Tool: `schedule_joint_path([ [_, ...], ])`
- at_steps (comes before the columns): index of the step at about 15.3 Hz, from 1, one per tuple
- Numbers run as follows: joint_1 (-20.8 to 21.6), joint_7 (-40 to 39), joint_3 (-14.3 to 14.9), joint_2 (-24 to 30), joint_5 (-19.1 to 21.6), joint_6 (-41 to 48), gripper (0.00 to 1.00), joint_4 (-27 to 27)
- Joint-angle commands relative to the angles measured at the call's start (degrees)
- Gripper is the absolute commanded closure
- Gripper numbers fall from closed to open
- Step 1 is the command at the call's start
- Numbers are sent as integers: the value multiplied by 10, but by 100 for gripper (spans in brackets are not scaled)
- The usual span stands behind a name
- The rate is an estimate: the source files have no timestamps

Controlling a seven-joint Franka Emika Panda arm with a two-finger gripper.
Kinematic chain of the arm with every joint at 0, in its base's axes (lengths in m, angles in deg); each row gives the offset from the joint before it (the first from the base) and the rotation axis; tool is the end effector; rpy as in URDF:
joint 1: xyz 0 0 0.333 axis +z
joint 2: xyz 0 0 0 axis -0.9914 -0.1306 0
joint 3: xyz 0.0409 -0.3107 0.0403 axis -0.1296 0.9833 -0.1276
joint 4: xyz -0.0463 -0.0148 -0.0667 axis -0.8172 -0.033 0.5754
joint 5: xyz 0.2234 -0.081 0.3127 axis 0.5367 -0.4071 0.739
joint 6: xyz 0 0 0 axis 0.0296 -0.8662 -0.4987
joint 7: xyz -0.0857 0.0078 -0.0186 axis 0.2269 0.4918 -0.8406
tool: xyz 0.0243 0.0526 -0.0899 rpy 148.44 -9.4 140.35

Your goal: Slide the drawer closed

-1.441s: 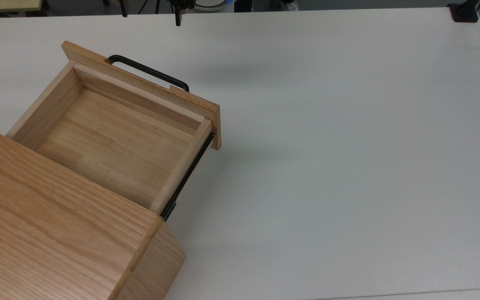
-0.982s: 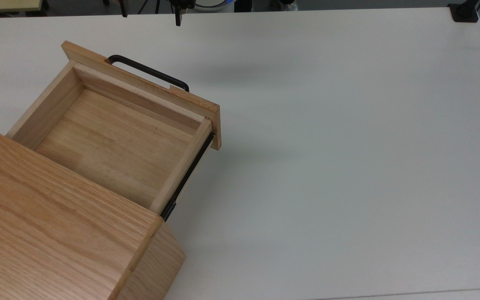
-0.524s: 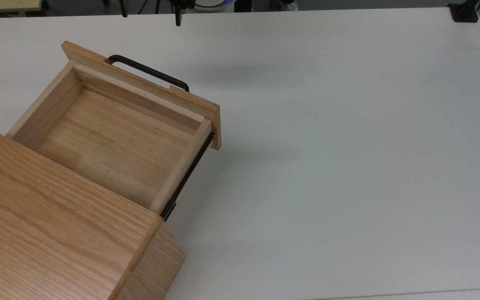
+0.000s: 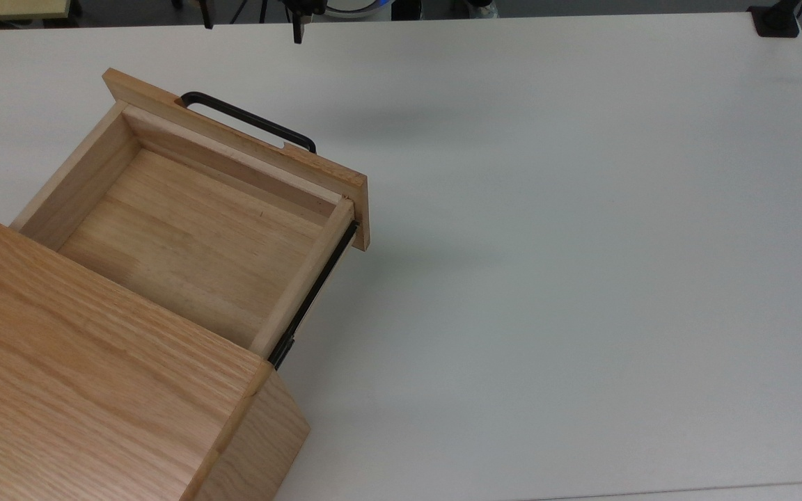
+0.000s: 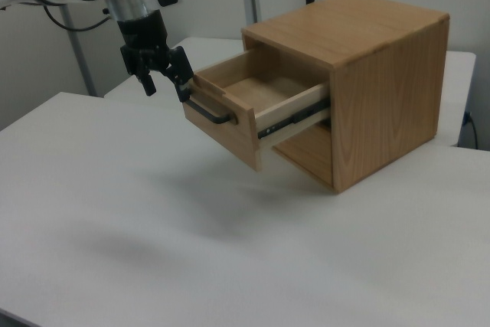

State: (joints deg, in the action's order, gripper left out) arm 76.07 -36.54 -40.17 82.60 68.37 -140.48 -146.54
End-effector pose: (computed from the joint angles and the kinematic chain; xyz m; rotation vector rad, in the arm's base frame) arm 0.5628 -0.0260 0.6247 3.0468 -0.1437 0.1073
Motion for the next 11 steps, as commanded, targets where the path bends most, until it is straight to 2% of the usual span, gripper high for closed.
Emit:
schedule_joint_path([
  [1, 9, 2, 8, 16, 7, 7, 0, -18],
  [8, 7, 8, 8, 6, 50, -1, 0, -32],
  [11, 9, 7, 8, -10, 52, -24, 0, -36],
])
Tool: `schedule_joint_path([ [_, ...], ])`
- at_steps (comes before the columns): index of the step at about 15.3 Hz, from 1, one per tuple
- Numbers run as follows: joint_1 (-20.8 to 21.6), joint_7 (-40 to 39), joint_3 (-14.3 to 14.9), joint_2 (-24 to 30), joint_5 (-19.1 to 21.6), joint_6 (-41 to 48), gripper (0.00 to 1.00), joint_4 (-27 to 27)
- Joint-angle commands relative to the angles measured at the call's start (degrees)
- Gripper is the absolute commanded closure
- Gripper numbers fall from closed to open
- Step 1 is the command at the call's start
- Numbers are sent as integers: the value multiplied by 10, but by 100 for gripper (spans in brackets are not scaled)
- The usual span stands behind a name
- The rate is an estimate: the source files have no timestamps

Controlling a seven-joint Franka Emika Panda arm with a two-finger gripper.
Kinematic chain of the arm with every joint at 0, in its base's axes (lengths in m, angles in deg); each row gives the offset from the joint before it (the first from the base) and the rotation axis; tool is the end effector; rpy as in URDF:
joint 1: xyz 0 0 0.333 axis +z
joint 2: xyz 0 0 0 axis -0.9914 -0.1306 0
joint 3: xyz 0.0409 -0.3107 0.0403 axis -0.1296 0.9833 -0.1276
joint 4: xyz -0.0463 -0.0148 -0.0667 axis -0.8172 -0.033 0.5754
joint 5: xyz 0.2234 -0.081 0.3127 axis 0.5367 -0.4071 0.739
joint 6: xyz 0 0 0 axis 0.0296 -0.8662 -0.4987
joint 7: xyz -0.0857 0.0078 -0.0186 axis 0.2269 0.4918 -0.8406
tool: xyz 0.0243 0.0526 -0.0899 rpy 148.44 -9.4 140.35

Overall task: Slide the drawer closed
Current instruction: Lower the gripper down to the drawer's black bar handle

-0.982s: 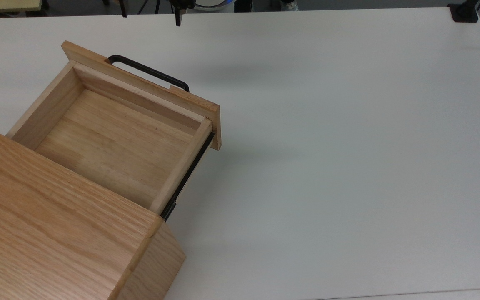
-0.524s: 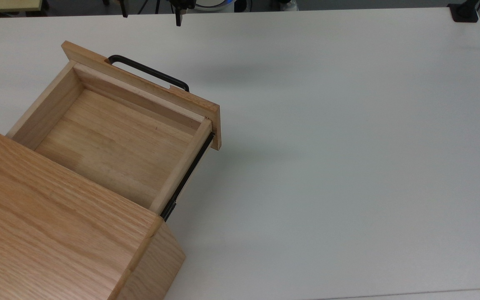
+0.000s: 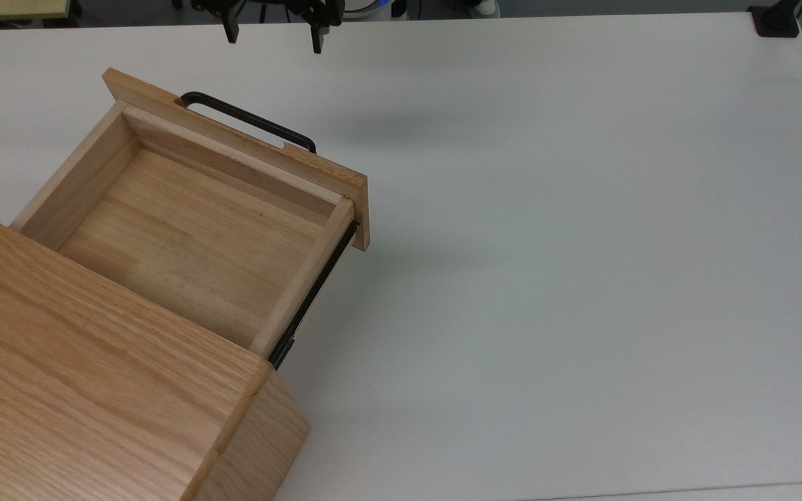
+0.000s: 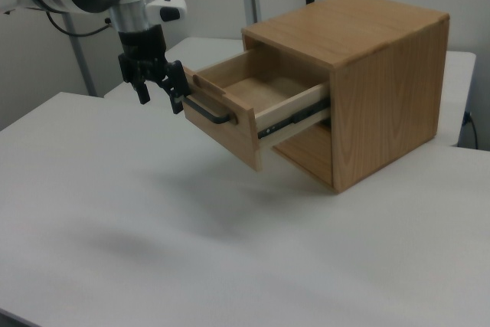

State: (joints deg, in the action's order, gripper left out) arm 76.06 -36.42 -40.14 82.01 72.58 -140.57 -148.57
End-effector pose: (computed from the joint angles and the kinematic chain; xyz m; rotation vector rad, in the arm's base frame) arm 0.5648 -0.0194 0.6017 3.1213 -0.1568 0.0387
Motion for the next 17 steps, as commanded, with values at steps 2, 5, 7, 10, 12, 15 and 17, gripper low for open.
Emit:
schedule_joint_path([
  [2, 9, 6, 8, -13, 10, -34, 25, -16],
  [5, 11, 57, 7, -25, 13, -67, 82, -16],
  [7, 14, 131, 5, -41, 13, -112, 99, -16],
  [10, 16, 205, 3, -52, 13, -149, 100, -16],
  [12, 16, 214, 3, -53, 12, -153, 100, -12],
  [15, 12, 275, 4, -55, 1, -195, 100, -9],
  [17, 12, 279, 4, -58, -15, -210, 100, -6],
])
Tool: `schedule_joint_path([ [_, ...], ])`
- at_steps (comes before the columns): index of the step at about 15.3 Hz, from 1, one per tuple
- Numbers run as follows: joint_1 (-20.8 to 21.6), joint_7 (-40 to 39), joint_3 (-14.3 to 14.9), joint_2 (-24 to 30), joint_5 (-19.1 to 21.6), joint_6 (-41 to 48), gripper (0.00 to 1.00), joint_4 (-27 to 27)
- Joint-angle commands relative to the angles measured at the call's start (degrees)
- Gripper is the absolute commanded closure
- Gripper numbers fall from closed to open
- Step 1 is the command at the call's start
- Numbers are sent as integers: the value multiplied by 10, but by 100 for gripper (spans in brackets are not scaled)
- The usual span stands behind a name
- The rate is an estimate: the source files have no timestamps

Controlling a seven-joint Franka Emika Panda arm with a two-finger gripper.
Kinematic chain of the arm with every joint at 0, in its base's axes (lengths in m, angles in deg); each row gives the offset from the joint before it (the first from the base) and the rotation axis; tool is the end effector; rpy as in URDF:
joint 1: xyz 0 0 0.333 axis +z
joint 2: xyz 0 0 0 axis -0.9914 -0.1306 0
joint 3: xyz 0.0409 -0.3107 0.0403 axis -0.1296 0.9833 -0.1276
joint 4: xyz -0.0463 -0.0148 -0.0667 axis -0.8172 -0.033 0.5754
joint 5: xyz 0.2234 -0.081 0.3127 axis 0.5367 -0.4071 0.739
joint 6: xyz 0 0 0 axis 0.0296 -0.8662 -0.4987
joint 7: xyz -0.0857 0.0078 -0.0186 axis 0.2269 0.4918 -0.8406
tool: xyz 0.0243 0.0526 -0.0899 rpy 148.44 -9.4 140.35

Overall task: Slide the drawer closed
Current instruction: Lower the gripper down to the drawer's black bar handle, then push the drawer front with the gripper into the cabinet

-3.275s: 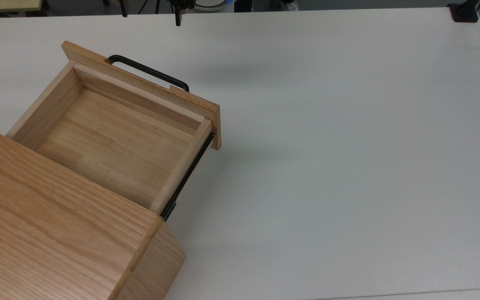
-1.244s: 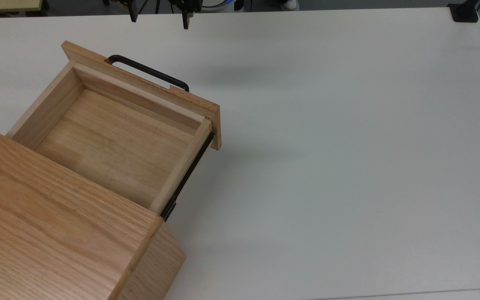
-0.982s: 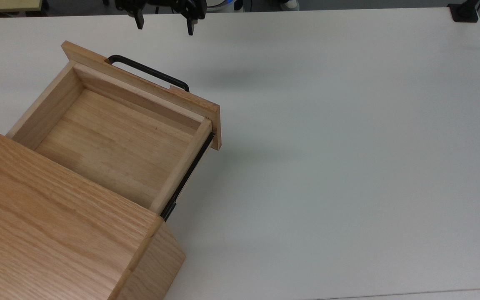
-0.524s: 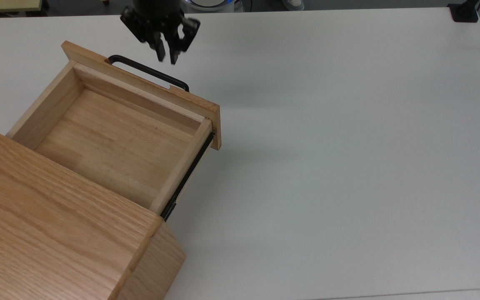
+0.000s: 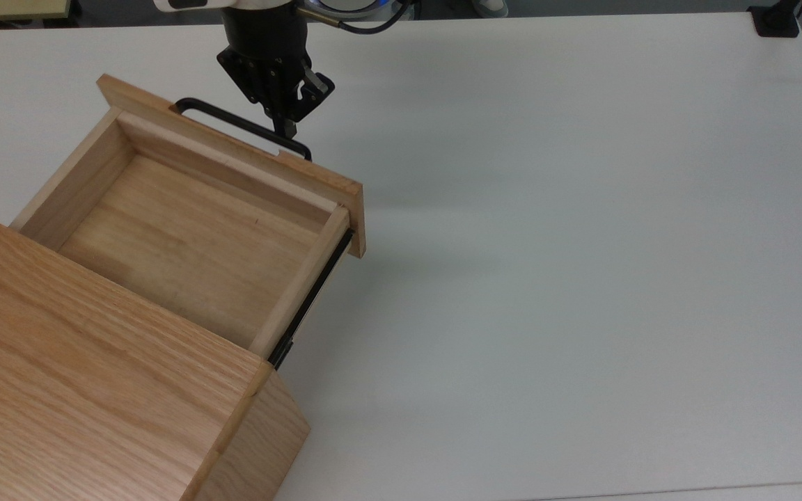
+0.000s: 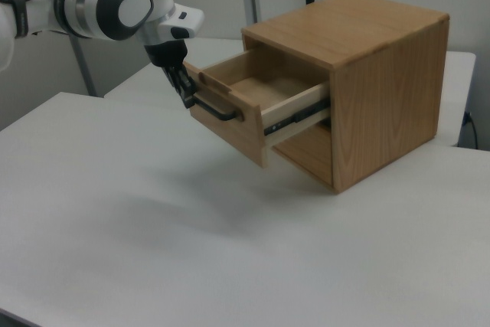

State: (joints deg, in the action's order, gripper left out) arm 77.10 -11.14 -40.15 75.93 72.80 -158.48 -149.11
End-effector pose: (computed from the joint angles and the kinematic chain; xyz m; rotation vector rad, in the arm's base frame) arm 0.6208 -0.0112 0.5656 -2.9683 0.7932 -0.3331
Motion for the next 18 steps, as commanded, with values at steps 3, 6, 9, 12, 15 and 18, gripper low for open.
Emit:
schedule_joint_path([
  [3, 1, 45, 5, -32, -52, -37, 100, 29],
  [6, 0, 76, 5, -68, -93, -56, 100, 56],
  [9, -1, 99, 7, -94, -113, -73, 100, 80],
  [12, -2, 105, 11, -117, -119, -79, 100, 115],
  [15, -8, 112, 11, -153, -158, -117, 100, 155],
  [18, -9, 135, 21, -168, -190, -167, 100, 156],
])
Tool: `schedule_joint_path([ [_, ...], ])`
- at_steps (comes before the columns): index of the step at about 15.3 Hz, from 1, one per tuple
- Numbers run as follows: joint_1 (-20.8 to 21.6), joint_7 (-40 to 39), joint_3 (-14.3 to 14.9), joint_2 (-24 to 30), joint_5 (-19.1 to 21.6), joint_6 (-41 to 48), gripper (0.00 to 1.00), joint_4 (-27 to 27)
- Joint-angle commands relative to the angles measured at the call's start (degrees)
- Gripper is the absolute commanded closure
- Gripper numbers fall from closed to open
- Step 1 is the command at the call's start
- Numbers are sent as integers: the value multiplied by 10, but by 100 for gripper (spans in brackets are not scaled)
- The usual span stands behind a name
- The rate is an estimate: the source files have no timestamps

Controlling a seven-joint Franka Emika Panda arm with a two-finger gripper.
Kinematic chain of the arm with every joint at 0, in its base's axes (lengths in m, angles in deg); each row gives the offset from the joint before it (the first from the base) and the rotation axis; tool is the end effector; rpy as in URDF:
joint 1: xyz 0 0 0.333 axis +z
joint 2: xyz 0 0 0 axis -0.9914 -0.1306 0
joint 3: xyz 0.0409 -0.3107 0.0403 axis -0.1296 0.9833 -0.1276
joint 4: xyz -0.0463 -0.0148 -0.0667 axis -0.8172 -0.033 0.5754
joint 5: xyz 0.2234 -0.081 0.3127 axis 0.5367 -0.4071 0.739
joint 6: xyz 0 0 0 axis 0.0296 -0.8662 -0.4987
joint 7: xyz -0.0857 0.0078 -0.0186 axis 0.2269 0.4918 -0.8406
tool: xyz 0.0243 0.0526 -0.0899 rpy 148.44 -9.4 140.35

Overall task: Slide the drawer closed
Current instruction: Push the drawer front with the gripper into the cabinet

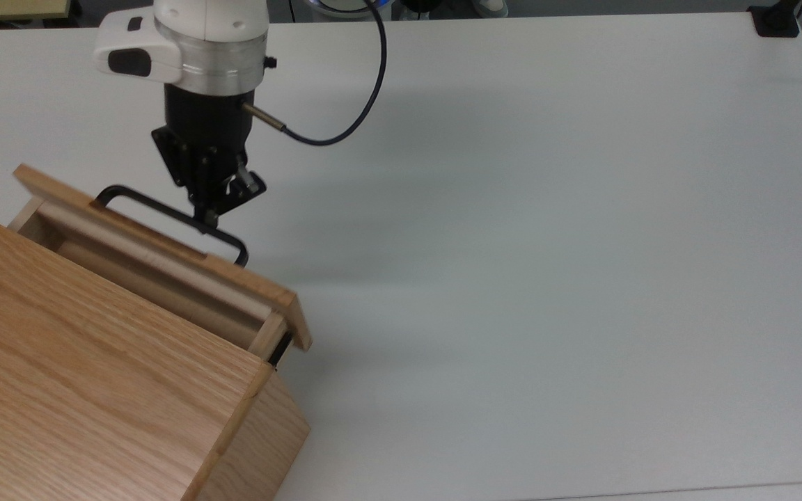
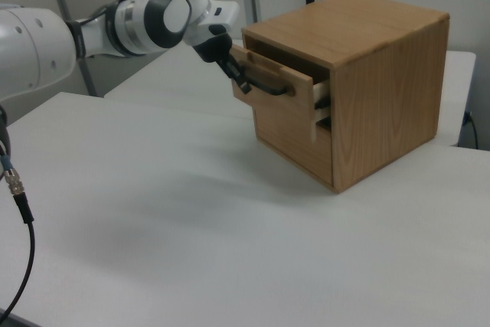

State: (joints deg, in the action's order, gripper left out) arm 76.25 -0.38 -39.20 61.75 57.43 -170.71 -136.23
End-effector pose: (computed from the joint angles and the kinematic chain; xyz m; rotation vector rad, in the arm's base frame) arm 0.7048 -0.0491 0.5419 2.8165 -0.9311 0.7039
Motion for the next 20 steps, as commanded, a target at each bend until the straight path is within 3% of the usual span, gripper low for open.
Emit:
schedule_joint_path([
  [1, -2, 40, 13, -30, -46, -57, 100, 32],
  [14, -5, 80, 38, -70, -74, -121, 100, 67],
  [20, -5, 67, 29, -10, -72, -75, 100, 25],
])
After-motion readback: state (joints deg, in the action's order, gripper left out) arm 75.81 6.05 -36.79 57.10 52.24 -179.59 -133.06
